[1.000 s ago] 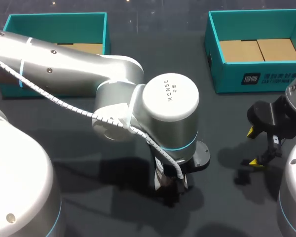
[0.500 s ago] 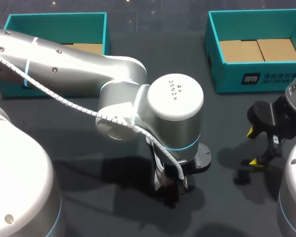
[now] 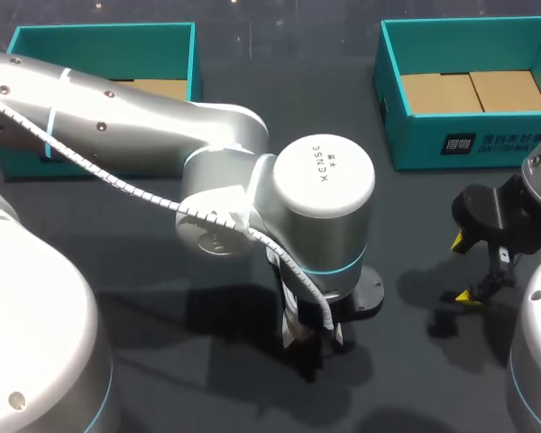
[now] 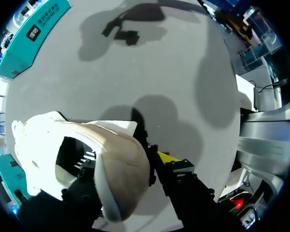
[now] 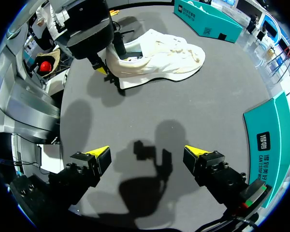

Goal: Take the shoe out of the shoebox, open the shoe tongue, remove and reinsert the insole, then place the shoe into the shoebox

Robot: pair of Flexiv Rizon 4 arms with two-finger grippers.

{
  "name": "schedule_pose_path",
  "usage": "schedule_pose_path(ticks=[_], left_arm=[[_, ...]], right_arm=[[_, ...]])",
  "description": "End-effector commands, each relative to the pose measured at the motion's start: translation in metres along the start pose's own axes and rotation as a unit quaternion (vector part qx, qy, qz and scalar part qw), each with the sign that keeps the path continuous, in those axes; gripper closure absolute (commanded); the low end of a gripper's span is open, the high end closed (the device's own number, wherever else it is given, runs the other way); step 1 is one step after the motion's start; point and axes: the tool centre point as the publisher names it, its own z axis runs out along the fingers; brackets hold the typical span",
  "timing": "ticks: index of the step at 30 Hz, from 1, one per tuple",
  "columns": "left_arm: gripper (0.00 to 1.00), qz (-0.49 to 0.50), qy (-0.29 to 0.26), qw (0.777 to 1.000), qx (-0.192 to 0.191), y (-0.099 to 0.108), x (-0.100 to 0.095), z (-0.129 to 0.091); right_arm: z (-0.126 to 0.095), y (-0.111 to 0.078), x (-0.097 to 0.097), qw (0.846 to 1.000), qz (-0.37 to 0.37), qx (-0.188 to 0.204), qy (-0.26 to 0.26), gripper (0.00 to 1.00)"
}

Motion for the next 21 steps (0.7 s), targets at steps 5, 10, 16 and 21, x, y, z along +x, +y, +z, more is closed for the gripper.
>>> schedule_pose_path(ticks=[5,10,16,21], left_arm=[[1.00,0.002,0.005,1.000,-0.006,0.001,0.001,0.004],[1.00,0.008,0.014,1.000,-0.004,0.005,0.002,0.000],[1.00,0.012,0.023,1.000,0.002,0.010,-0.003,-0.013],[1.00,0.018,0.026,1.000,0.002,0.013,-0.017,-0.035]], right_arm=[[0.000,-0.001,0.002,1.000,0.000,0.001,-0.002,0.00],[0.000,-0.001,0.002,1.000,0.000,0.001,-0.002,0.00],[0.000,-0.001,0.002,1.000,0.000,0.001,-0.002,0.00],[0.000,-0.001,0.002,1.000,0.000,0.001,-0.002,0.00]])
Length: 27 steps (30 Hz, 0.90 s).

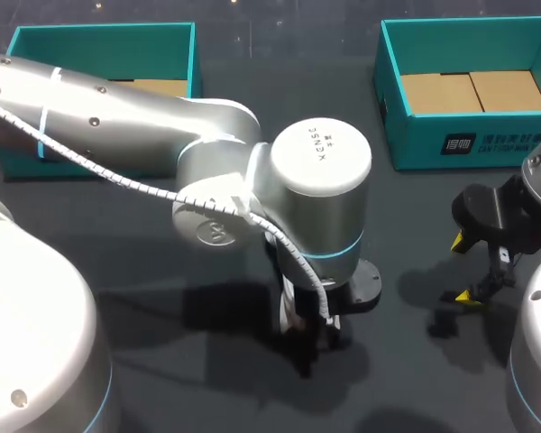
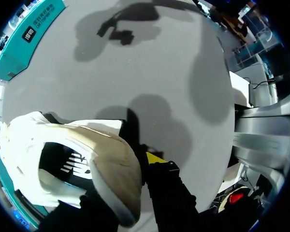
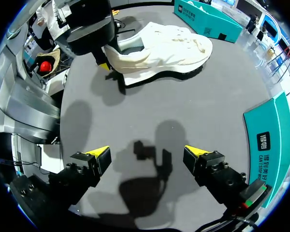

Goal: Take the shoe out of the shoebox, open the shoe tongue, remove and reinsert the insole, then place the shoe into the shoebox

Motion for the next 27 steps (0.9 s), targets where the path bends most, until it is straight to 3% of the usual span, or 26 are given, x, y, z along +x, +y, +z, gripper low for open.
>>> schedule_pose_path(ticks=[1,10,17,27], left_arm=[[1.00,0.004,0.002,1.000,0.004,0.012,-0.015,-0.031],[1.00,0.022,0.007,1.000,-0.003,0.029,-0.053,-0.095],[1.00,0.007,-0.006,1.000,-0.001,0.046,-0.100,-0.151],[1.00,0.007,-0.006,1.000,-0.001,0.046,-0.100,-0.151]], right_arm=[[0.000,-0.001,0.002,1.000,0.000,0.001,-0.002,0.00],[0.000,-0.001,0.002,1.000,0.000,0.001,-0.002,0.00],[0.000,-0.001,0.002,1.000,0.000,0.001,-0.002,0.00],[0.000,-0.001,0.002,1.000,0.000,0.001,-0.002,0.00]])
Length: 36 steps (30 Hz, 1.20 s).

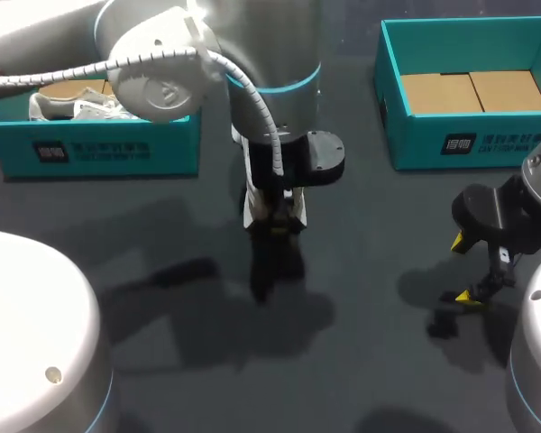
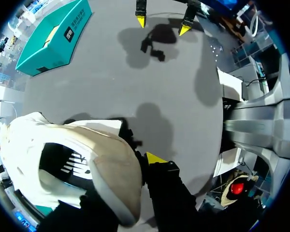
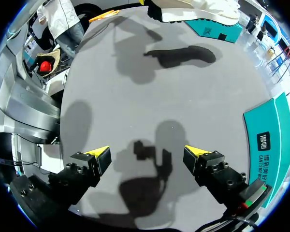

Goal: Take the shoe out of the shoebox, open the shoe tongue, remove and reinsert the insole, then place the shoe into the shoebox

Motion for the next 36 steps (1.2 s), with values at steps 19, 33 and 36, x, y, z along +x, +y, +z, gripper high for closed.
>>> schedule_pose_path(ticks=[19,33,36], left_arm=[[1.00,0.002,-0.006,1.000,0.031,0.044,-0.074,-0.071],[1.00,-0.038,-0.060,0.997,0.035,0.083,-0.144,-0.100],[1.00,-0.038,-0.060,0.997,0.035,0.083,-0.144,-0.100]], right_arm=[[0.000,-0.001,0.002,1.000,0.000,0.001,-0.002,0.00],[0.000,-0.001,0.002,1.000,0.000,0.001,-0.002,0.00],[0.000,-0.001,0.002,1.000,0.000,0.001,-0.002,0.00]])
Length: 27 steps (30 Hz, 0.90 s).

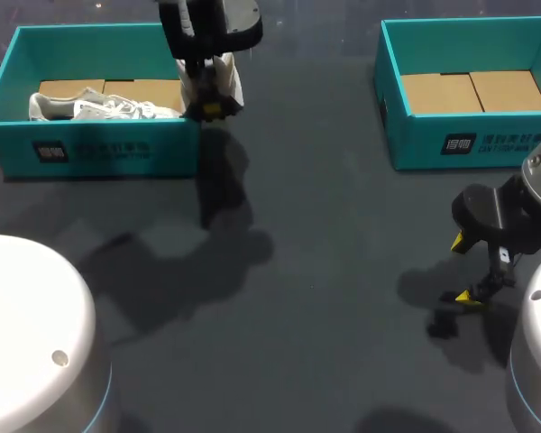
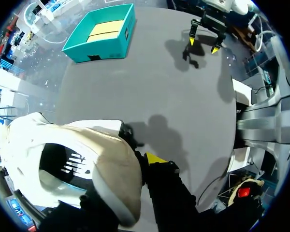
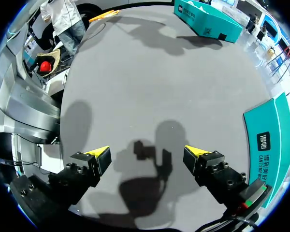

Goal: Take the shoe out of the shoebox, open the shoe tongue, remove and reinsert the insole, then place the shoe into the shoebox

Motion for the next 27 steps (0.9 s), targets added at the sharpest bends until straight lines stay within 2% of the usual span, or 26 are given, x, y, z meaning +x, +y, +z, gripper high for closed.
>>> schedule_pose_path(ticks=[1,5,7,8,17,19,23,27], left_arm=[[1.00,0.001,-0.004,1.000,0.004,0.004,0.002,-0.001],[1.00,0.001,-0.004,1.000,0.004,0.004,0.002,-0.001],[1.00,-0.002,0.003,1.000,0.005,0.008,-0.006,0.000],[1.00,-0.005,0.017,1.000,0.007,0.012,-0.013,0.000],[1.00,-0.035,-0.004,0.999,-0.010,0.038,-0.083,-0.003],[1.00,-0.053,0.006,0.999,-0.009,0.046,-0.100,-0.005],[1.00,-0.065,0.014,0.998,0.004,0.070,-0.130,-0.012],[1.00,-0.069,0.014,0.997,0.002,0.097,-0.156,-0.010]], right_arm=[[0.000,-0.001,0.002,1.000,0.000,0.001,-0.002,0.00],[0.000,-0.001,0.002,1.000,0.000,0.001,-0.002,0.00],[0.000,-0.001,0.002,1.000,0.000,0.001,-0.002,0.00],[0.000,-0.001,0.002,1.000,0.000,0.001,-0.002,0.00],[0.000,-0.001,0.002,1.000,0.000,0.001,-0.002,0.00],[0.000,-0.001,0.002,1.000,0.000,0.001,-0.002,0.00],[0.000,-0.001,0.002,1.000,0.000,0.001,-0.002,0.00],[0.000,-0.001,0.002,1.000,0.000,0.001,-0.002,0.00]])
